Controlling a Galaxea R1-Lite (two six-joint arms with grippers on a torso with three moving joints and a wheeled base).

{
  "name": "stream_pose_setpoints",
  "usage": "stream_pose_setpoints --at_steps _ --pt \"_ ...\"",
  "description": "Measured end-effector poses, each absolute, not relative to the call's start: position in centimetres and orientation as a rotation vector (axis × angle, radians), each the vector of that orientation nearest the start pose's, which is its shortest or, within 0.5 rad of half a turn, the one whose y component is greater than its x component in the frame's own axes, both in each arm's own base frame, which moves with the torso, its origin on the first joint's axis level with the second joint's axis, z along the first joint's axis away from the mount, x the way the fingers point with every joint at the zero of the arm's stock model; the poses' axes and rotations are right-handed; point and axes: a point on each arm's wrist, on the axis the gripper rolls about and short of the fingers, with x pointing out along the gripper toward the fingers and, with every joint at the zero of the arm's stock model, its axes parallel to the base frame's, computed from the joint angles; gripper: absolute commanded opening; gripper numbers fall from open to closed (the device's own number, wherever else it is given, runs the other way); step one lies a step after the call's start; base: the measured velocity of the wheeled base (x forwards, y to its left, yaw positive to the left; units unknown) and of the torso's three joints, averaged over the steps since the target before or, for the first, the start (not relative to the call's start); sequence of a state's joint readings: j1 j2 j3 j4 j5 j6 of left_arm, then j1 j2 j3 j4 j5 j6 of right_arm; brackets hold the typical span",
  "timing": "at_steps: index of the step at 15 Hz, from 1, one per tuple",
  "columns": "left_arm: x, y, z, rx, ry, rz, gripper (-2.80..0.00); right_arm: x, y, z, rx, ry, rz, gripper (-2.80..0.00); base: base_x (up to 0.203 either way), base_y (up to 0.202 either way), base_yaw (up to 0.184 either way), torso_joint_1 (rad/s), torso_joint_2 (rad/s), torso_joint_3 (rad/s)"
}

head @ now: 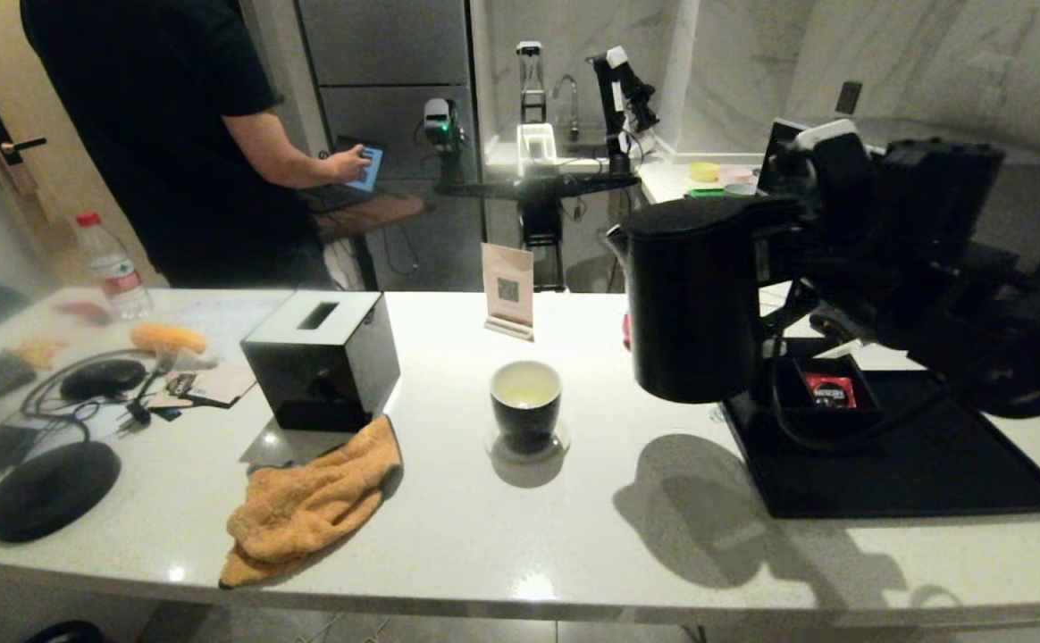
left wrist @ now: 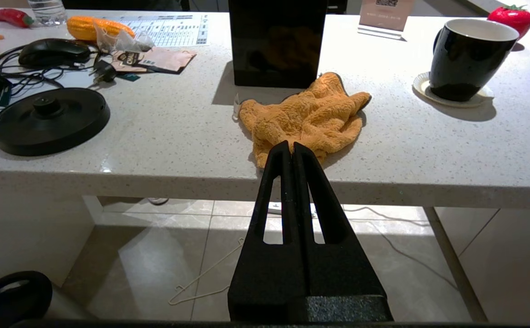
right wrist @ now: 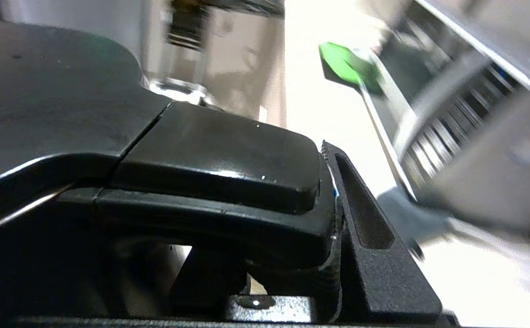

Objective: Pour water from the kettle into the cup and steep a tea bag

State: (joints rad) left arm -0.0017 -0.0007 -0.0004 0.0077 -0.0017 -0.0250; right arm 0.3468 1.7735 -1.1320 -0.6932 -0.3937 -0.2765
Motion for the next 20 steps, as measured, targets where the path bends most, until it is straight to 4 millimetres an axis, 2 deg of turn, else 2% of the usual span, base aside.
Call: stream_pose_setpoints --at_steps 7,12,16,20 --pt "-2.3 0.0 7.5 -0.025 0.007 -0.003 -2.80 30.7 2.2 27.5 -0.084 0.040 -0.285 -2.80 0.000 0.000 0.000 0.000 0.00 0.000" --pt "-2.3 0.0 7.5 -0.025 0.007 -0.003 -2.80 29.1 -4.2 27.2 -0.066 0.060 -0.471 -2.80 0.000 0.000 0.000 0.000 0.00 0.000" --pt "-2.3 0.0 7.5 -0.025 0.007 -0.004 -2.80 27.8 -8.3 26.7 -0.031 0.069 -0.613 -2.80 0.000 0.000 0.000 0.000 0.00 0.000" --pt "-2.3 0.0 7.5 -0.025 0.007 -0.003 -2.80 27.4 -11.0 26.7 0.005 0.014 -0.705 -2.80 0.000 0.000 0.000 0.000 0.00 0.000"
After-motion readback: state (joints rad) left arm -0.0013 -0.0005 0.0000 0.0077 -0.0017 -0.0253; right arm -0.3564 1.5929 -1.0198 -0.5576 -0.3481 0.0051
